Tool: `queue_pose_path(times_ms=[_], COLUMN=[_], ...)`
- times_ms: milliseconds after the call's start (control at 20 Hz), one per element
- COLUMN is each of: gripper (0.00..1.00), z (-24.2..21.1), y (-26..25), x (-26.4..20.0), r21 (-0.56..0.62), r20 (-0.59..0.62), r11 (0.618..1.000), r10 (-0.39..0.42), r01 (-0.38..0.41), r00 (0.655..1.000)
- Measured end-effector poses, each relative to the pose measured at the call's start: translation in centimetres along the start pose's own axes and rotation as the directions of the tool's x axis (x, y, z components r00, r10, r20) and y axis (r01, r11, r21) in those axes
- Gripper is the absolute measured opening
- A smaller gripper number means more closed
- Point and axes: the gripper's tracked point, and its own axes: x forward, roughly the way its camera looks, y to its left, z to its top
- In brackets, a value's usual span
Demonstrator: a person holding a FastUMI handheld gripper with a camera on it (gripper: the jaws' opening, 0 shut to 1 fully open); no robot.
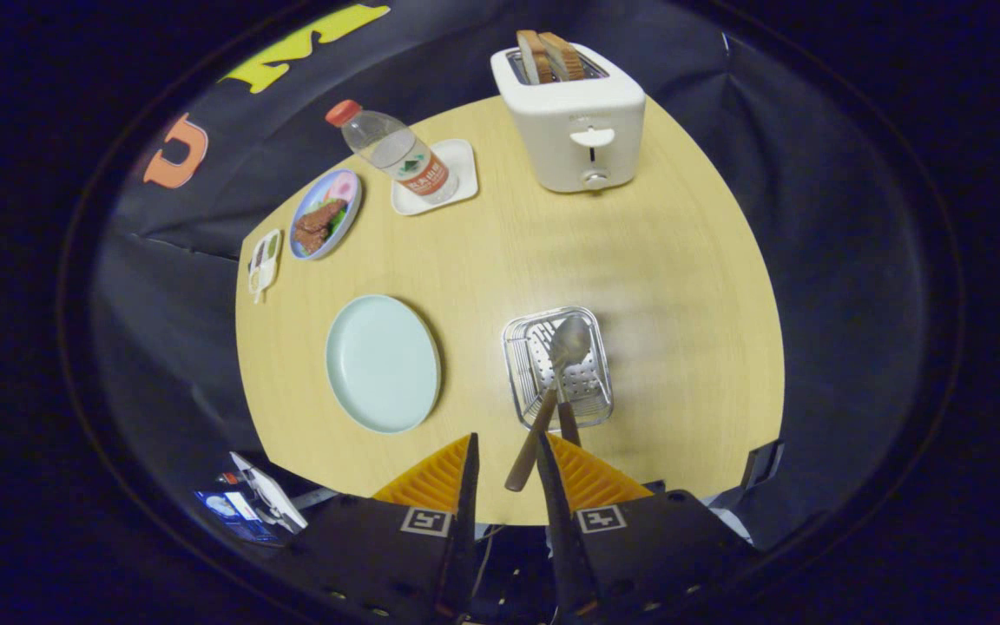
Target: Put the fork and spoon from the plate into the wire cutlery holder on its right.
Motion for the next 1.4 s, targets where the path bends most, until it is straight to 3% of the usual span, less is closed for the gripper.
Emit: queue_pose_path(times_ms=[150, 200, 250, 400, 500, 750, 850, 900, 950, 1050, 1200, 1300, 1400], gripper=[0.38, 0.48, 0.48, 0.62, 0.72, 0.83, 0.97, 0.98, 0.98, 0.99, 0.96, 0.96, 0.96], z=[0.2, 0.2, 0.3, 0.4, 0.7, 1.0, 1.0, 1.2, 1.4, 2.1, 3.2, 2.3, 0.2], y=[1.7, 2.2, 2.9, 4.9, 6.6, 11.6, 13.3, 14.0, 14.5, 16.2, 17.4, 20.1, 23.4], x=[-1.2, -1.5, -2.0, -3.5, -4.5, -7.3, -8.2, -9.1, -9.9, -12.3, -17.3, -19.6, -20.4], r21=[-0.046, -0.074, -0.102, -0.186, -0.216, -0.253, -0.263, -0.263, -0.257, -0.222, -0.132, -0.138, -0.217], r20=[0.082, 0.117, 0.153, 0.262, 0.346, 0.531, 0.588, 0.624, 0.667, 0.769, 0.921, 0.969, 0.971], r11=[0.999, 0.997, 0.995, 0.98, 0.97, 0.953, 0.945, 0.94, 0.937, 0.938, 0.923, 0.92, 0.926], r10=[0.011, 0.008, 0.005, -0.022, -0.034, -0.008, -0.002, -0.005, -0.005, 0.0, -0.021, 0.05, 0.173], r01=[-0.007, 0.0, 0.011, 0.073, 0.115, 0.167, 0.194, 0.216, 0.236, 0.267, 0.362, 0.367, 0.31], r00=[0.997, 0.993, 0.988, 0.965, 0.938, 0.847, 0.809, 0.781, 0.745, 0.64, 0.389, 0.241, 0.164])
